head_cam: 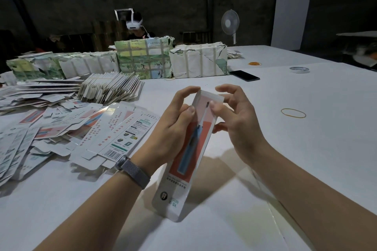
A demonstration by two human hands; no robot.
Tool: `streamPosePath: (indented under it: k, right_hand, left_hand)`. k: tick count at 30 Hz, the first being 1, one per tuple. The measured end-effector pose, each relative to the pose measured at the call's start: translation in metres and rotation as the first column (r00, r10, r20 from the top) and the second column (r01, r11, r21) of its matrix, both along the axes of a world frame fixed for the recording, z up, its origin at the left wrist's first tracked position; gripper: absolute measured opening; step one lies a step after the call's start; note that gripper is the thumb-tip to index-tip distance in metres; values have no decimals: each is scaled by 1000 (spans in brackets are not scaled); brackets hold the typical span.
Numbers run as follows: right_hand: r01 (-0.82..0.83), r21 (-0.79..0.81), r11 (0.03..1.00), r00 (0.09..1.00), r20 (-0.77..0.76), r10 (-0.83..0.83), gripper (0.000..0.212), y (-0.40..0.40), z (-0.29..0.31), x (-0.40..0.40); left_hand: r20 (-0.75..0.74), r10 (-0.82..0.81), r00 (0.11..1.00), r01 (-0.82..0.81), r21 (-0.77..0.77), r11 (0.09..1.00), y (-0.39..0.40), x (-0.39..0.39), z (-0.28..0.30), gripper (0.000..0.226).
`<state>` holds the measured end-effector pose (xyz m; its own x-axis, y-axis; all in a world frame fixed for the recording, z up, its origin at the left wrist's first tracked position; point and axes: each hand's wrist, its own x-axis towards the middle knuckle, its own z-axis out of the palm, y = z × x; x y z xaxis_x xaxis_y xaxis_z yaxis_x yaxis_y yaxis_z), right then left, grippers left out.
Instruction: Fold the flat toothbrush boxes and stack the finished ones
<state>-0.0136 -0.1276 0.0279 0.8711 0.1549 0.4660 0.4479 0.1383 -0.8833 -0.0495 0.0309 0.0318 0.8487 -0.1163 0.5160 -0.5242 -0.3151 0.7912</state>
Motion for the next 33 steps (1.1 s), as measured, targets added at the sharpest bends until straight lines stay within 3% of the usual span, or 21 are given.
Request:
streamPosePath:
  k: [8,19,23,26,30,33]
  right_hand:
    - [10,67,998,1000,-3,-10,10,4,-2,0]
    - [46,101,994,998,-54,-41,10,6,-1,-1]
    - [246,-112,963,955,201,-220,29,9,-5,-2]
    - [295,-289,910,918,350,-186,50,12,-6,-8]
    - [442,-552,707,851,506,-137,81,22,-2,-17]
    - [518,-598,612,819,554,-151,86,23,7,-19]
  left_hand:
    - [-5,45,999,-45,35,998,3,2,-1,39]
    - [9,69,998,-69,41,997,2,5,-6,43]
    - [53,141,989,-139,-29,990,2,5,-1,40]
    - [91,172,981,-155,-177,972,6,6,6,35]
    - [74,173,982,-130,-400,907,7,5,10,35]
    - [54,130,990,-90,-467,880,7,6,12,40]
